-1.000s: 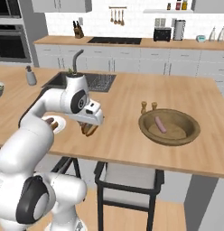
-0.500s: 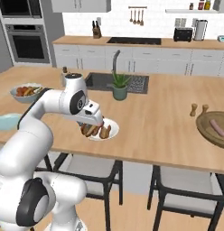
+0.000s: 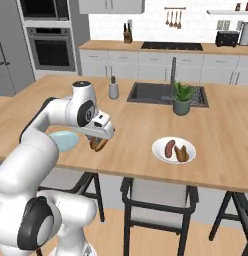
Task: Place one bun and one sausage from the bowl on each plate.
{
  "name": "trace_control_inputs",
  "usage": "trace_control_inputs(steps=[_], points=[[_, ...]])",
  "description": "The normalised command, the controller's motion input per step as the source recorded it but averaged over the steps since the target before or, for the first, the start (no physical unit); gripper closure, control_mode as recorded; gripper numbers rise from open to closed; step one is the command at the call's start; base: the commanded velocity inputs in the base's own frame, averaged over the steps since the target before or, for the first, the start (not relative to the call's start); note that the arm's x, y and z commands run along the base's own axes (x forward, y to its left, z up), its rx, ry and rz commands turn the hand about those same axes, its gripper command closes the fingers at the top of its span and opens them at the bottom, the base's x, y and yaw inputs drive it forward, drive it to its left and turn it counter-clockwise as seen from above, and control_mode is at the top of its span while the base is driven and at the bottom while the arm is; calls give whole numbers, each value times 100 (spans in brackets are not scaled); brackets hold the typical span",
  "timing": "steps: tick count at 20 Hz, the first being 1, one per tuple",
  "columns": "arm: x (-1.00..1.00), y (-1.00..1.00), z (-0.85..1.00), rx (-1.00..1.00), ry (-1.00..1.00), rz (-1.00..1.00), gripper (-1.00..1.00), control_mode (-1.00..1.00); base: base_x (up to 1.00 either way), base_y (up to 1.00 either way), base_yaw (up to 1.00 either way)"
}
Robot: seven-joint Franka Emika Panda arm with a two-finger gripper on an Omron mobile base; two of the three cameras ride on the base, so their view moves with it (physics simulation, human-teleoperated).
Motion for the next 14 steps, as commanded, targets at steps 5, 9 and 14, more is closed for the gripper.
trace_control_inputs(steps=[5,9,14], points=[[0,0,0,0,0,0,100,100,30,100,0],[0,0,0,0,0,0,100,100,41,100,0],[0,0,0,0,0,0,100,100,43,36,0]])
